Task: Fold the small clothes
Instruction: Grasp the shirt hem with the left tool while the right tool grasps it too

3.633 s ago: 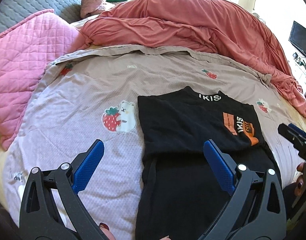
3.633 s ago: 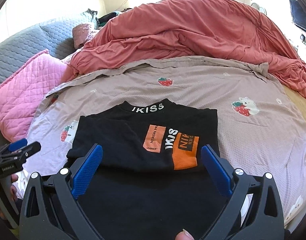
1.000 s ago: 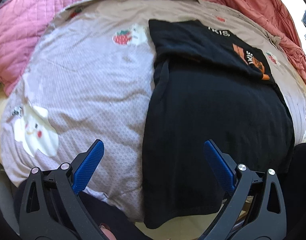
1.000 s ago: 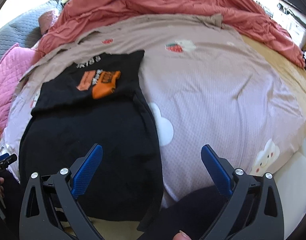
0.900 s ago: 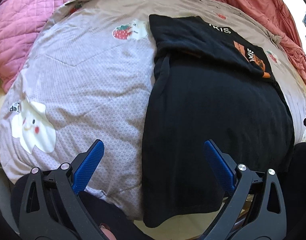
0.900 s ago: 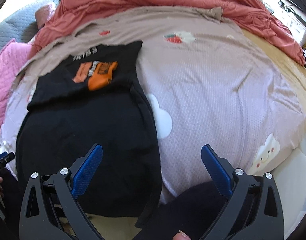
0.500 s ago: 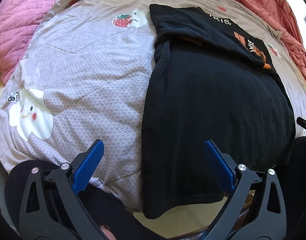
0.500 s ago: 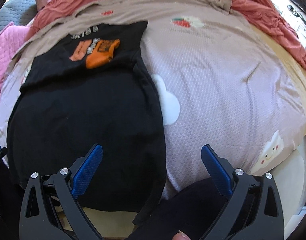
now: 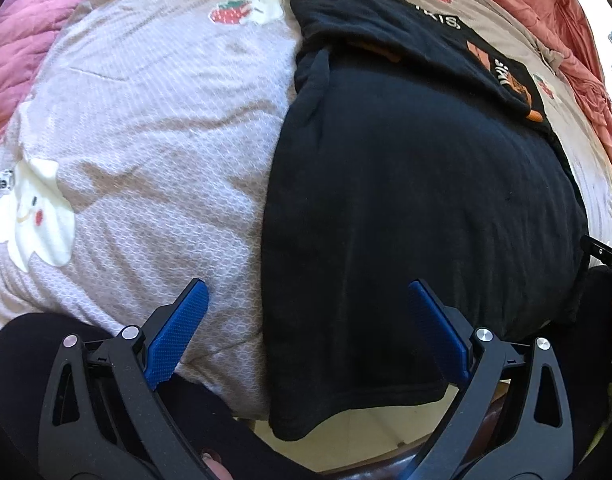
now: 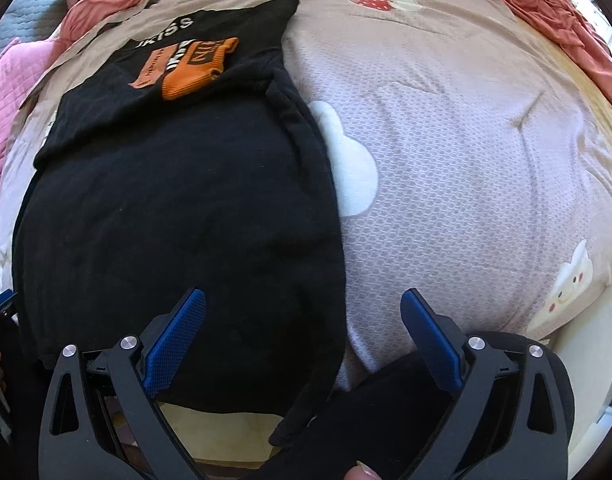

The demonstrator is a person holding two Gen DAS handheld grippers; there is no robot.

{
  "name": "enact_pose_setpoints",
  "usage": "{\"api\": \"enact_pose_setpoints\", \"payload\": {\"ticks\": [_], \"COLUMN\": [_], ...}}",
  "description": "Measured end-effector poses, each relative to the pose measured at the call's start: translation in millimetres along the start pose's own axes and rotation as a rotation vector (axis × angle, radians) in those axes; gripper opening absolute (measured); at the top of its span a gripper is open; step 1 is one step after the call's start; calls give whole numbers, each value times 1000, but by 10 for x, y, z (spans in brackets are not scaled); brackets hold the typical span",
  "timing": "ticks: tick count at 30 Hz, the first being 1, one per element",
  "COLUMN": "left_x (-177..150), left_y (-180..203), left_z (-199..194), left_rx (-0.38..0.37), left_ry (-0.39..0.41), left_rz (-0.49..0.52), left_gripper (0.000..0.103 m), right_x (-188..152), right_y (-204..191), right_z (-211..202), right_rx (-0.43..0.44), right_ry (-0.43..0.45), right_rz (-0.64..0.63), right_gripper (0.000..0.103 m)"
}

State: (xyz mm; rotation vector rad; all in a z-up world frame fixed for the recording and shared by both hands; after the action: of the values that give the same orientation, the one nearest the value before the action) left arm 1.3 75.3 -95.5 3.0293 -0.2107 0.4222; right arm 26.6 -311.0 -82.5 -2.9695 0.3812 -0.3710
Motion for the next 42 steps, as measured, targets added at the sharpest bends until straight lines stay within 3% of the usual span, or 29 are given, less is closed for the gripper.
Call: {"api": "enact_pose_setpoints", "payload": {"ticks": [1,3,4,6,9,13,15,17,23,25,28,31,35,38,42], "left_x": [1,5,4,1,-7,-15,-19,-26,-43,-44,-56,-43,-32,-24,-37], "left_y": [-4,-6,-3,-3,-18,-43,-54,-66,-111,-149,-200,-160,-104,-72,-75], "left_z": [12,12,4,-38,-75,-59,-22,-3,19,28,-4,-61,-185,-124,-16], "left_rx": [-1,-1,-1,-6,-33,-56,-66,-75,-105,-119,-127,-122,-123,-122,-133], "left_ry": [-1,7,11,31,54,47,31,25,32,34,51,76,131,105,53], "left_rz": [-8,-20,-19,-18,-25,-30,-33,-36,-56,-78,-104,-88,-54,-44,-43], "left_gripper": [92,76,71,49,27,27,38,39,39,35,17,8,7,8,27], "right_x": [-1,-20,-29,-31,-41,-50,-72,-68,-64,-52,-6,12,30,58,39], "right_y": [-16,-57,-63,-53,-33,-4,6,3,37,95,119,114,138,184,148], "right_z": [-1,-7,-27,-72,-101,-28,8,44,117,98,30,-93,-175,-65,60], "right_rx": [15,52,53,79,120,113,86,71,89,122,173,201,258,234,179], "right_ry": [-3,-8,-1,11,8,-28,-48,-60,-93,-92,-63,-18,3,-37,-94], "right_rz": [-5,-22,-24,-20,-6,10,8,6,21,51,78,64,68,97,88], "right_gripper": [62,50,39,29,27,30,33,39,42,34,16,10,10,13,27]}}
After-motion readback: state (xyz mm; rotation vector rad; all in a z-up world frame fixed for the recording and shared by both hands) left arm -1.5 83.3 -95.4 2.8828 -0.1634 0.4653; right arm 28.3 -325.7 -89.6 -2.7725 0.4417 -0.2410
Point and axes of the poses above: each gripper's, at about its wrist camera, not at the fingertips, and z roughly the way its jaws point, y to its right, x to its top, the point moved 2 cm from there along z, roughly the way its jaws point, and after that the axes turned 13 degrees about z, right-handed, at the moved point
